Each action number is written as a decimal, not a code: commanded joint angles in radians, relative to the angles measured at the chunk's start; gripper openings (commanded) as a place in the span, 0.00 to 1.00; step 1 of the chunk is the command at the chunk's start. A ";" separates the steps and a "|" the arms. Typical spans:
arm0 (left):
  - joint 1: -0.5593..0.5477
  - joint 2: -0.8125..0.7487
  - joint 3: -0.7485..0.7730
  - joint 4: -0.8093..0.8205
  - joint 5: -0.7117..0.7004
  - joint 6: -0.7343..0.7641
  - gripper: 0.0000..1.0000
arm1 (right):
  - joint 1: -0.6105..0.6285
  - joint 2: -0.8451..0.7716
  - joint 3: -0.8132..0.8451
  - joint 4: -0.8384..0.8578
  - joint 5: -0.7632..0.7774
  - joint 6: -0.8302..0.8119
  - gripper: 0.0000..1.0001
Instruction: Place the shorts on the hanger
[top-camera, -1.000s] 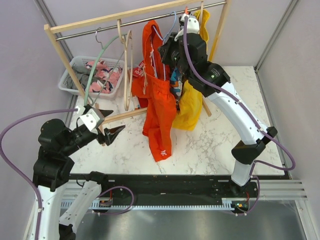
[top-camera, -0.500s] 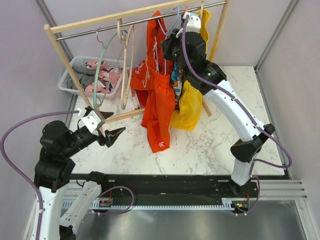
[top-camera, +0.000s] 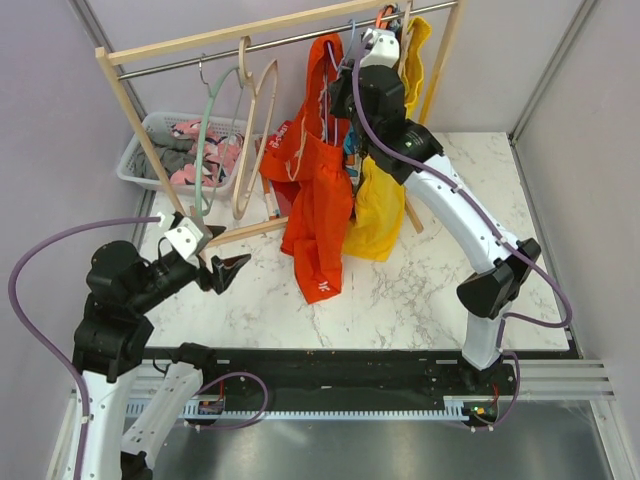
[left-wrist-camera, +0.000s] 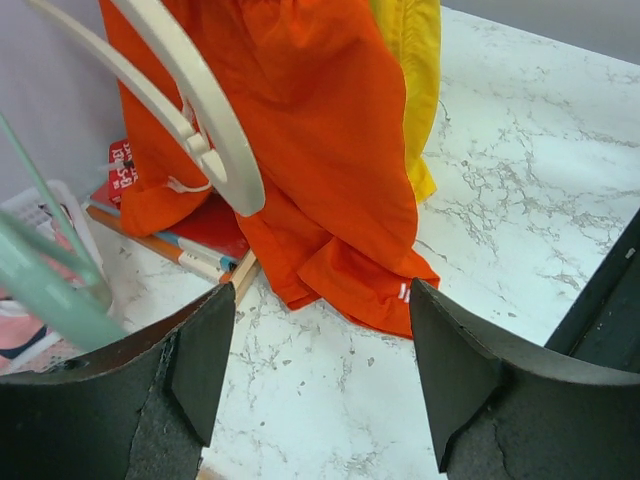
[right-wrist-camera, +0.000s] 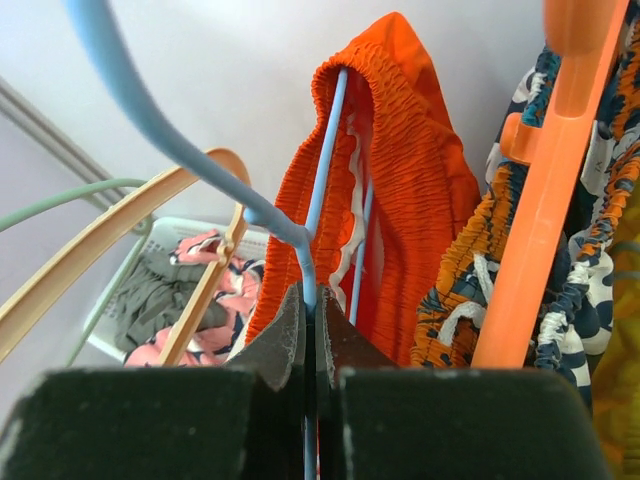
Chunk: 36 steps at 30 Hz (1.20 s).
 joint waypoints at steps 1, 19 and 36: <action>0.027 -0.001 -0.028 0.017 -0.043 -0.100 0.77 | -0.074 0.007 -0.010 0.073 0.036 -0.011 0.00; 0.181 -0.083 -0.084 0.044 -0.046 -0.255 0.83 | -0.079 -0.292 -0.224 0.096 -0.283 -0.025 0.94; 0.315 -0.233 0.048 -0.311 -0.044 0.035 0.99 | -0.074 -0.717 -0.603 0.048 -0.455 -0.281 0.98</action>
